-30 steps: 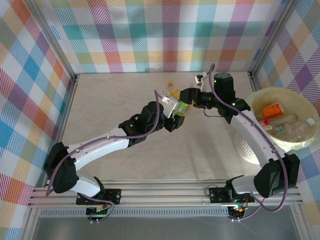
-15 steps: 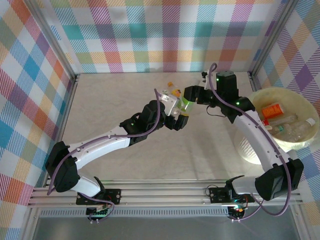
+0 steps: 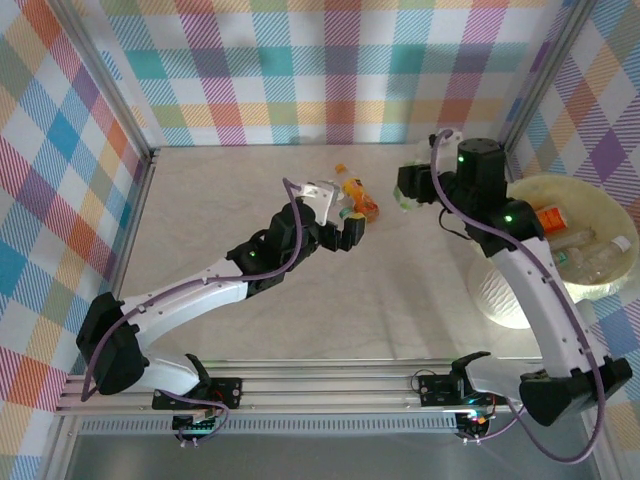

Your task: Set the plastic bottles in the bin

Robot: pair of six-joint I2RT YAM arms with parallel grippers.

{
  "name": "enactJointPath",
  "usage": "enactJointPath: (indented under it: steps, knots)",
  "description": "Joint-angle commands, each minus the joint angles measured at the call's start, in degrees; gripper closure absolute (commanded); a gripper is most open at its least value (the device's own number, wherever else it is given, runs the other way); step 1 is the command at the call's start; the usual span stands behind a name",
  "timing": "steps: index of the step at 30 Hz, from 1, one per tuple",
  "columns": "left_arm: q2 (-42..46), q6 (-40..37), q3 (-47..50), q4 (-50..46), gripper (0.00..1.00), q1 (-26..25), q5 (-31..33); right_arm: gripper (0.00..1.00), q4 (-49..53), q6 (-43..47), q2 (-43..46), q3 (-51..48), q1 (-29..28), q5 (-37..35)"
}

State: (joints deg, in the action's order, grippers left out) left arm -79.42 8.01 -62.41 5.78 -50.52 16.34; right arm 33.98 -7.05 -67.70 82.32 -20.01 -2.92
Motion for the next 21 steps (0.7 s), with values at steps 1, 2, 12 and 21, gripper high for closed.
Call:
enactJointPath:
  steps: [1, 2, 12, 21]
  knots:
    - [1.36, 2.82, 1.41, 2.85, 0.0, 1.19, 4.16, 0.59, 1.0, 7.83, 3.49, 2.14, -0.03, -10.35]
    - [1.29, 3.2, 1.5, 2.92, 0.0, 1.34, 4.34, 0.59, 0.51, 8.58, 4.15, 1.93, -0.03, -11.65]
    - [0.32, 4.81, 0.5, 1.6, 0.0, 1.98, 4.55, 0.57, -9.61, 21.74, 12.32, -0.28, 0.05, -29.61]
    - [-0.47, 6.38, 0.11, 0.03, 0.0, 2.31, 6.58, 0.55, 19.11, 21.5, 5.66, 12.95, 14.17, -39.09]
